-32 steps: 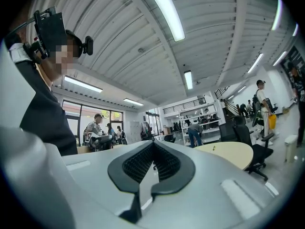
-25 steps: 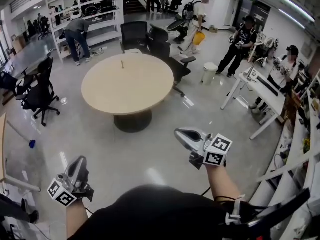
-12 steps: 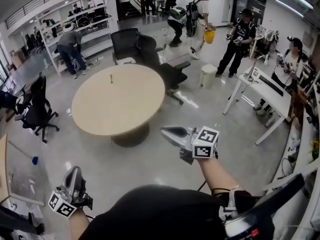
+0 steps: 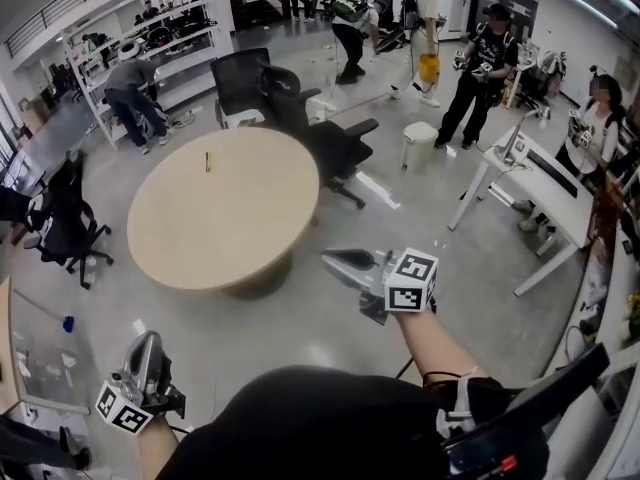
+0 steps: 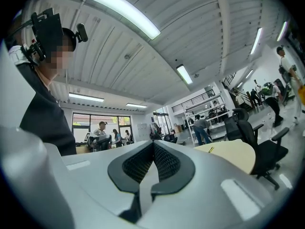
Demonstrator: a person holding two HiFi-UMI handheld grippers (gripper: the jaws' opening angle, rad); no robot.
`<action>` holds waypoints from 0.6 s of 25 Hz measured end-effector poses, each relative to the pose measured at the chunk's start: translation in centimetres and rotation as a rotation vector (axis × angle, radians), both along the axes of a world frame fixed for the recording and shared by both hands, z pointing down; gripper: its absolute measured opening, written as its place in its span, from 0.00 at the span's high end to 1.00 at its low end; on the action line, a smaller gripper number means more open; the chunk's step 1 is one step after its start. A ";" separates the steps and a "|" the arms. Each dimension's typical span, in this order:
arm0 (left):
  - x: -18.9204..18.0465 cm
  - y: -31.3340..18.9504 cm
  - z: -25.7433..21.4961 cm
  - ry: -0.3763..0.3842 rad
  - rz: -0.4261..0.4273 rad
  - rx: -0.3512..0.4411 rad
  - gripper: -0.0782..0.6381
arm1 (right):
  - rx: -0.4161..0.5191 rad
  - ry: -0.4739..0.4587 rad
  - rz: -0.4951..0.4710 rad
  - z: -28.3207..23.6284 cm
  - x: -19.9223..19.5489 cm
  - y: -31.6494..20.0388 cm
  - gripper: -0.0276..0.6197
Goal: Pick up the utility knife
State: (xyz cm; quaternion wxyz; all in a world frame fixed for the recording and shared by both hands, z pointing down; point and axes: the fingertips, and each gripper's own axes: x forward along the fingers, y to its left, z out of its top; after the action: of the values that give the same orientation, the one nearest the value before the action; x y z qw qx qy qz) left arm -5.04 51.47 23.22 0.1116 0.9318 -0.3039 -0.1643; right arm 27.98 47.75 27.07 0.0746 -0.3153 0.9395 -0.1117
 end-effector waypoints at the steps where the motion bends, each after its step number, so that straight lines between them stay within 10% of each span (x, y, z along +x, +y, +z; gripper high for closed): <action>1: 0.3 -0.6 0.0 -0.002 0.000 -0.006 0.91 | -0.008 -0.006 0.002 0.1 0.4 -0.7 0.94; 15: -6.1 -15.9 1.2 0.043 0.078 -0.029 0.91 | -0.032 0.029 0.081 -0.3 -6.0 -13.4 0.94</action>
State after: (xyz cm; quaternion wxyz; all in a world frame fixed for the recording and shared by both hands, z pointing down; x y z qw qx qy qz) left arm -11.19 35.54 24.44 0.1381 0.9375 -0.2671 -0.1753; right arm 22.03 34.35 26.72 0.0602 -0.3557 0.9251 -0.1188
